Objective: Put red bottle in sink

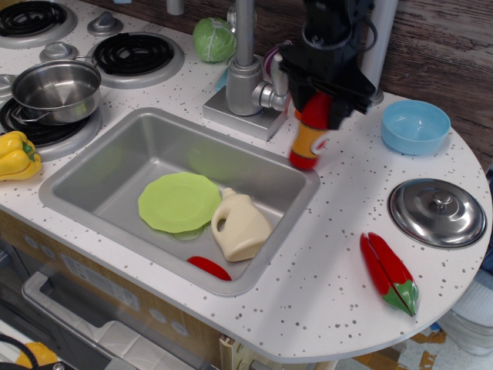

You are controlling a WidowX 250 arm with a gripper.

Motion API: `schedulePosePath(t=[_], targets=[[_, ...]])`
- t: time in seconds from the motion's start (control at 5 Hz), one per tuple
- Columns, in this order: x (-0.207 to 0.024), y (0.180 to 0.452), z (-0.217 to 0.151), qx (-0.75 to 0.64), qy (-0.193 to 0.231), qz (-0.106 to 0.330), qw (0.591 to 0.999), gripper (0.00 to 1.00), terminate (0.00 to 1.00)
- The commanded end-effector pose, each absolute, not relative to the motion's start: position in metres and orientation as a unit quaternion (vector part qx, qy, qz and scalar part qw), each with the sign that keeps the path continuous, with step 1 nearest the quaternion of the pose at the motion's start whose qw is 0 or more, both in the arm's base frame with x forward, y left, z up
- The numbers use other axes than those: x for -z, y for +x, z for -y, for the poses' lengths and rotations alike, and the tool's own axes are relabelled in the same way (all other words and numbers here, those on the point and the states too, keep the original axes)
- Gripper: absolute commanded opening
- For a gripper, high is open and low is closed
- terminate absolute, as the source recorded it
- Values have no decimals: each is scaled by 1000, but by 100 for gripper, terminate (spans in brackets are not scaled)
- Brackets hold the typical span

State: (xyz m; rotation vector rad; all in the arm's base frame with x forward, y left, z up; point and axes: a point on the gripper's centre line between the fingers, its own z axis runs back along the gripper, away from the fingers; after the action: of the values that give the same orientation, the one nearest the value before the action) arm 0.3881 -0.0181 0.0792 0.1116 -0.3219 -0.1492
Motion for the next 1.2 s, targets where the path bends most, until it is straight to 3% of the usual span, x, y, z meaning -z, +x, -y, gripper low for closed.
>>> schedulePosePath(t=[0.0, 0.4, 0.6, 0.8, 1.0], targets=[[-126, 366, -28, 49, 88, 181, 978, 0, 0], [-73, 324, -100, 34, 77, 215, 973, 0, 0], [-33, 319, -119, 25, 62, 262, 963, 0, 0], [-11, 321, -122, 25, 44, 279, 959, 0, 0], [-2, 321, -129, 38, 49, 273, 960, 0, 0]])
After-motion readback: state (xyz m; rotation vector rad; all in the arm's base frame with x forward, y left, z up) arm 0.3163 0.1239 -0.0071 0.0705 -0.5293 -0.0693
